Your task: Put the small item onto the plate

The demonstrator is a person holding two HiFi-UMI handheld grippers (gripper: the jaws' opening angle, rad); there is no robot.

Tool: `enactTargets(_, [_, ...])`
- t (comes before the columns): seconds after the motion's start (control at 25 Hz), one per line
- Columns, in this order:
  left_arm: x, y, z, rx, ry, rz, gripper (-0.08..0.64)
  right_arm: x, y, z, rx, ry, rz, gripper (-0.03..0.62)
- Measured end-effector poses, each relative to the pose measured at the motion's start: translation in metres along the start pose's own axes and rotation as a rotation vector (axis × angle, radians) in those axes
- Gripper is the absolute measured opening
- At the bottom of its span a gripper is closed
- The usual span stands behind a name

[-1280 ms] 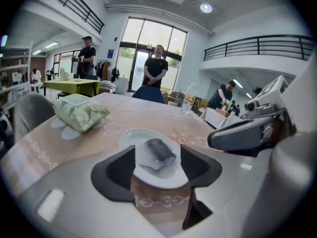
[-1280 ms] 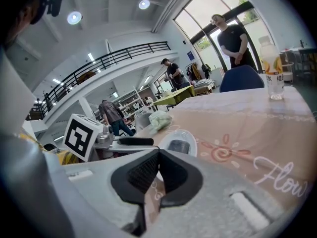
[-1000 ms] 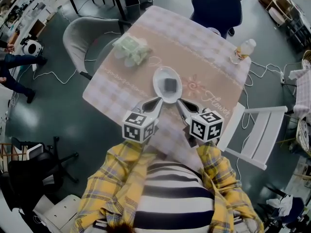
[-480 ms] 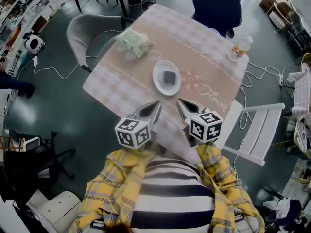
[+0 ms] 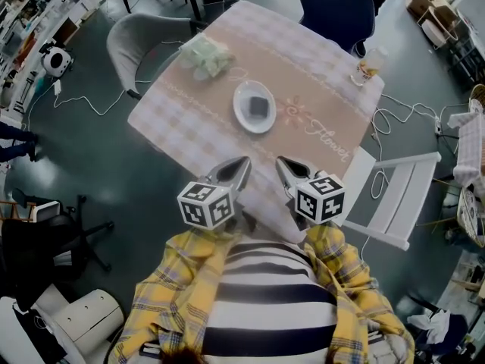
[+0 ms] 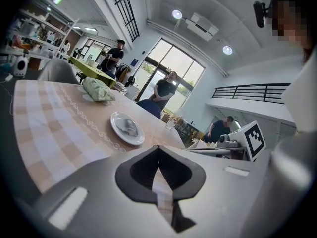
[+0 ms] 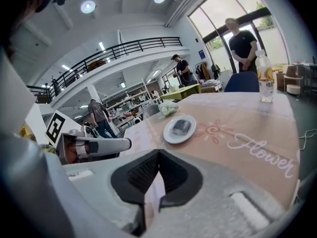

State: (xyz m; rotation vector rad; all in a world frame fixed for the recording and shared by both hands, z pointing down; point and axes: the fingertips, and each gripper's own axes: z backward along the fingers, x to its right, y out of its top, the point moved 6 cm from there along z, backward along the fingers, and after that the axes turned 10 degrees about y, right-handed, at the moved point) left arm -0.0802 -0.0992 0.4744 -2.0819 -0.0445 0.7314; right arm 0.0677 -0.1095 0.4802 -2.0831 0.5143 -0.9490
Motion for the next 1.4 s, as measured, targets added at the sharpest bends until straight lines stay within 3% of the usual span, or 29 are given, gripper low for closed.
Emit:
enactTargets(0.8, [0.026, -0.024, 0.004, -0.019, -0.002, 0.002, 0.003, -0.019, -0.045, 0.038, -0.039, 0.029, -0.011, -0.003])
enactTargets(1.4, [0.021, -0.025, 0.001, -0.070, 0.000, -0.003, 0.003, -0.014, -0.039, 0.036, -0.020, 0.031, -0.021, -0.003])
